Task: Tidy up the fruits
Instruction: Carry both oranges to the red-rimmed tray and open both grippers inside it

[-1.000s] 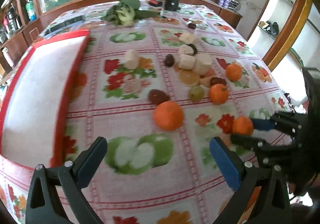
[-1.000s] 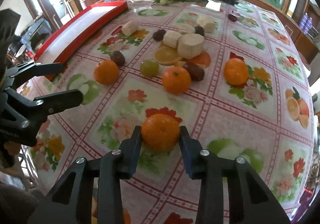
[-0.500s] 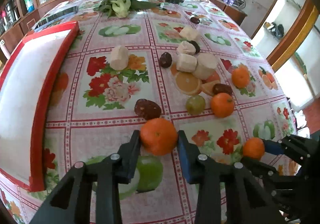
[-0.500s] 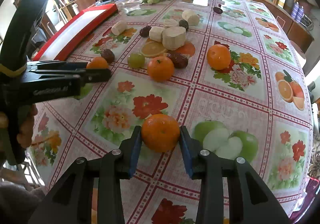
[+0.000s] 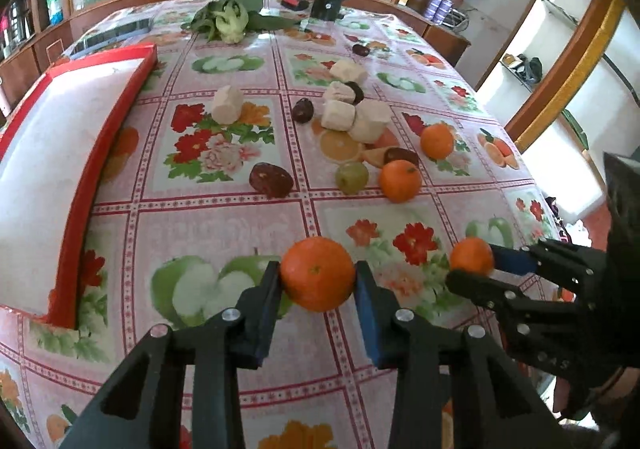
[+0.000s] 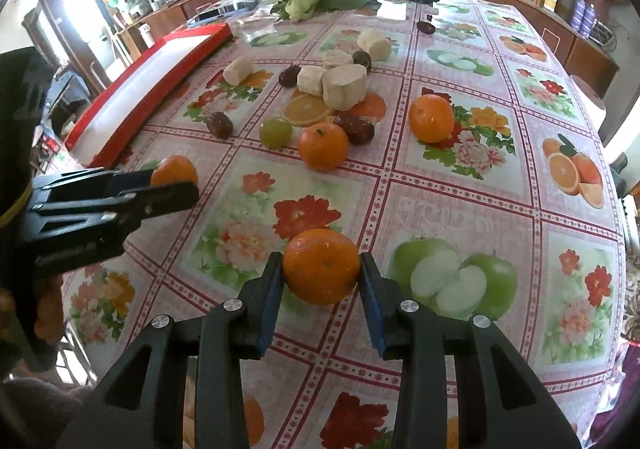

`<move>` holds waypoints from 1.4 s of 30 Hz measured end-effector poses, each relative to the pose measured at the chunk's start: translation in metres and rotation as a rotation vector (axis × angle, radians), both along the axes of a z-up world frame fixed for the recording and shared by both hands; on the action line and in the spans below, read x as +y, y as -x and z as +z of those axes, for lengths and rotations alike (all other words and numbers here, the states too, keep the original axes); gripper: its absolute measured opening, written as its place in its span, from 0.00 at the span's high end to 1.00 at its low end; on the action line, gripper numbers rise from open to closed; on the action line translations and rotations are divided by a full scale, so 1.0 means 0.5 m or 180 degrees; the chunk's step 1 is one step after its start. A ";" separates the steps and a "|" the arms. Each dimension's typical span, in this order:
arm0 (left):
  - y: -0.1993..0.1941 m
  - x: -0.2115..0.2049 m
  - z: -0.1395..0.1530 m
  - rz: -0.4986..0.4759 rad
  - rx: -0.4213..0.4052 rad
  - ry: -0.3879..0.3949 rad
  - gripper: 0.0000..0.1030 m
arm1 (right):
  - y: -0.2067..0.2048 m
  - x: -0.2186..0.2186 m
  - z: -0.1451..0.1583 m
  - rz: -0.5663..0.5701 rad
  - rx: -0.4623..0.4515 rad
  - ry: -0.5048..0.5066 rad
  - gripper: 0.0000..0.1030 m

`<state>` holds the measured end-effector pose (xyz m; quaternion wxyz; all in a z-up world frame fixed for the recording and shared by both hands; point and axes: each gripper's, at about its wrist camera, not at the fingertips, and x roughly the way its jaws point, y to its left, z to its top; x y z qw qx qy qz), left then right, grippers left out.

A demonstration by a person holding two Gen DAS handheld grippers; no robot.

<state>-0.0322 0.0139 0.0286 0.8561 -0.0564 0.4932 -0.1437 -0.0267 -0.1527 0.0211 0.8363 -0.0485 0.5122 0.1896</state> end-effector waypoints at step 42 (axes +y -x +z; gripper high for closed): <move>-0.018 0.501 0.006 0.1418 -0.0058 -0.0437 0.62 | -0.102 0.596 -0.005 0.1379 0.0165 0.0010 0.65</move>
